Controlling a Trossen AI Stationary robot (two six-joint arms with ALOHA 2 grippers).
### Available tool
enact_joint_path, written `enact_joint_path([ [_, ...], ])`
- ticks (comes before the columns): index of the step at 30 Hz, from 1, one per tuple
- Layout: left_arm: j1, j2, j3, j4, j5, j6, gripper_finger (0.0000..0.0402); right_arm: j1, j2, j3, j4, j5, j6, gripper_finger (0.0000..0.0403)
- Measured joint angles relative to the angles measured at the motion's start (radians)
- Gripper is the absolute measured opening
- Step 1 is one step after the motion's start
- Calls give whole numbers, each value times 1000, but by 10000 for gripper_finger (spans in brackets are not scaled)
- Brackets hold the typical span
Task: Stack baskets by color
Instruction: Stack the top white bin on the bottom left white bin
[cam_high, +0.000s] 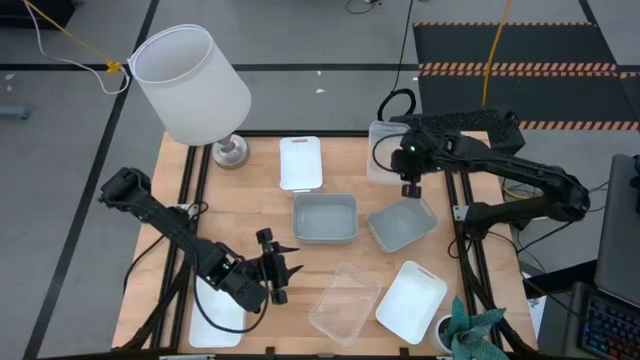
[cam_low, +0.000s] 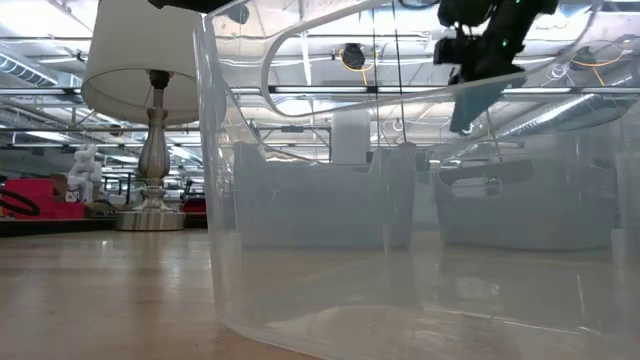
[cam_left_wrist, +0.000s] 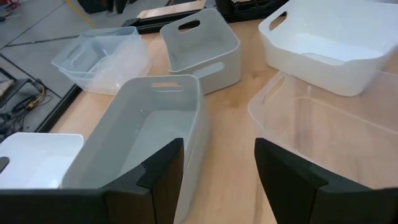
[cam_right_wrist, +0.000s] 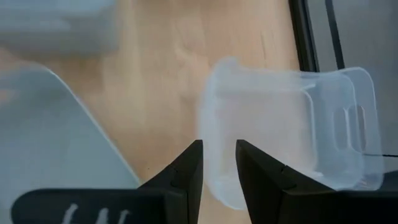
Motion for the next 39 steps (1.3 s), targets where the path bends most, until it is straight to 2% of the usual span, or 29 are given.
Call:
enact_joint_path([
  [5, 59, -14, 29, -68, 12, 69, 198, 133, -75, 0, 16, -1, 190, 89],
  [11, 211, -42, 137, -322, 104, 169, 198, 338, -153, -25, 34, 2, 365, 89],
  [16, 371, -55, 146, -466, 260, 361, 198, 502, -217, -125, 142, 5, 428, 89],
  [19, 471, -54, 142, -538, 359, 396, 198, 576, -248, -186, 198, 16, 411, 89],
  [28, 644, -53, 141, -584, 429, 451, 198, 619, -293, -189, 173, 56, 399, 89],
  [35, 716, -27, 86, -535, 495, 510, 198, 619, -306, -189, 165, 55, 400, 89],
  [39, 737, -23, 33, -483, 499, 550, 198, 618, -304, -188, 168, 55, 399, 89],
])
